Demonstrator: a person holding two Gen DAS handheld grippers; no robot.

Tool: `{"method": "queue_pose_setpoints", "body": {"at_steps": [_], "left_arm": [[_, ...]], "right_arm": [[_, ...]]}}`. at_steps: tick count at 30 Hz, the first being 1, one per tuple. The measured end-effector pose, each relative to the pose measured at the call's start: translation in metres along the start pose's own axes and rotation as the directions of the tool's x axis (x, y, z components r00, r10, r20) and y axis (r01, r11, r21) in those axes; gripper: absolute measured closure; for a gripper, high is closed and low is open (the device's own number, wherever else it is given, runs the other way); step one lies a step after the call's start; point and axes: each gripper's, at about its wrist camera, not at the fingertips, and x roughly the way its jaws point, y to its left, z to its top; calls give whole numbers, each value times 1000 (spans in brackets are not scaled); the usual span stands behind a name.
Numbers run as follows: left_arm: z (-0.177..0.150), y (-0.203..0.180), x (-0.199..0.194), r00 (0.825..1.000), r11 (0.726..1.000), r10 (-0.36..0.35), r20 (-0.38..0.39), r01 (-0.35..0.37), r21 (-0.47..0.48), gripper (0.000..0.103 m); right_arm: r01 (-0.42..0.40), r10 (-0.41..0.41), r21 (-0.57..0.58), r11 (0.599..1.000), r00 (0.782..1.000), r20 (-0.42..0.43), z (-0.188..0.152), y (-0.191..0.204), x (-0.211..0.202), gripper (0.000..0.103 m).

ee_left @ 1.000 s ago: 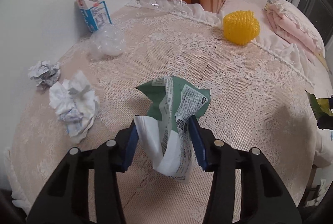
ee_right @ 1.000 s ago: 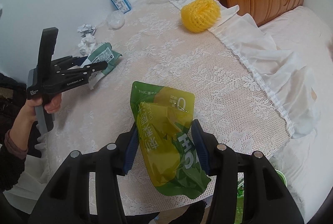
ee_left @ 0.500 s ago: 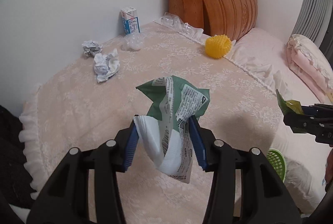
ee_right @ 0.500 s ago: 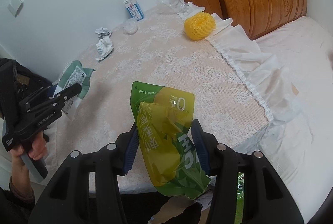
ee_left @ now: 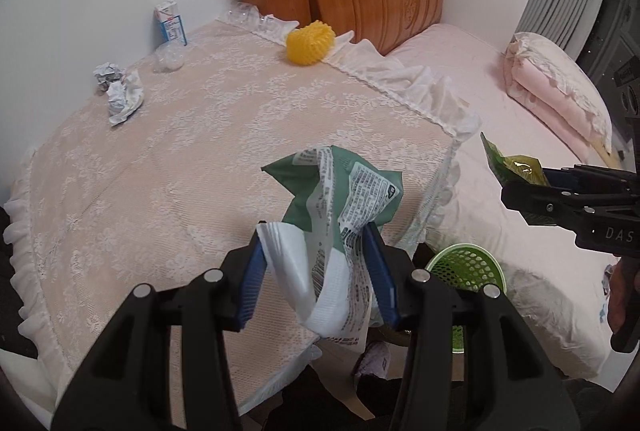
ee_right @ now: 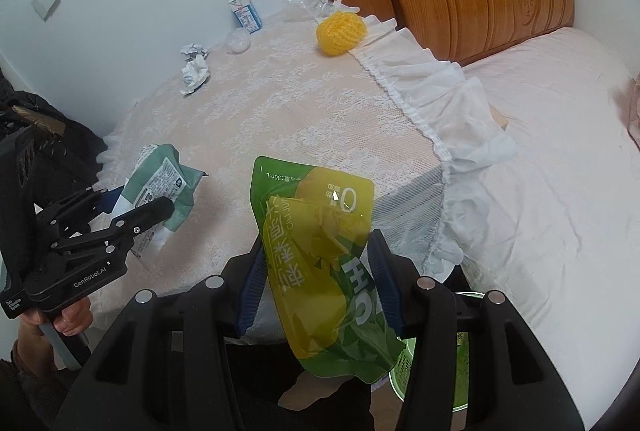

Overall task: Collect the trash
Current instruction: 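Lift the packet with the left tool and the pouch with the right tool, then carry the pouch over the green basket and open the right tool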

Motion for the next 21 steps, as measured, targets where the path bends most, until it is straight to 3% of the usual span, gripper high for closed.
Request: {"method": "queue_pose_setpoints", "body": {"at_steps": [6, 12, 20, 21], "left_arm": [[4, -48, 4, 998, 994, -52, -20, 53, 97, 57], [8, -105, 11, 991, 974, -126, -38, 131, 186, 57], [5, -158, 17, 983, 948, -170, -76, 184, 261, 57], [4, -163, 18, 982, 945, -171, -79, 186, 269, 57]], "right_arm": [[92, -91, 72, 993, 996, -12, -36, -43, -27, 53], [230, -220, 183, 956, 973, -75, -88, -98, -41, 52], [278, -247, 260, 925, 958, -147, -139, -148, -17, 52], [280, -247, 264, 923, 957, -152, -142, -153, -14, 46]]}}
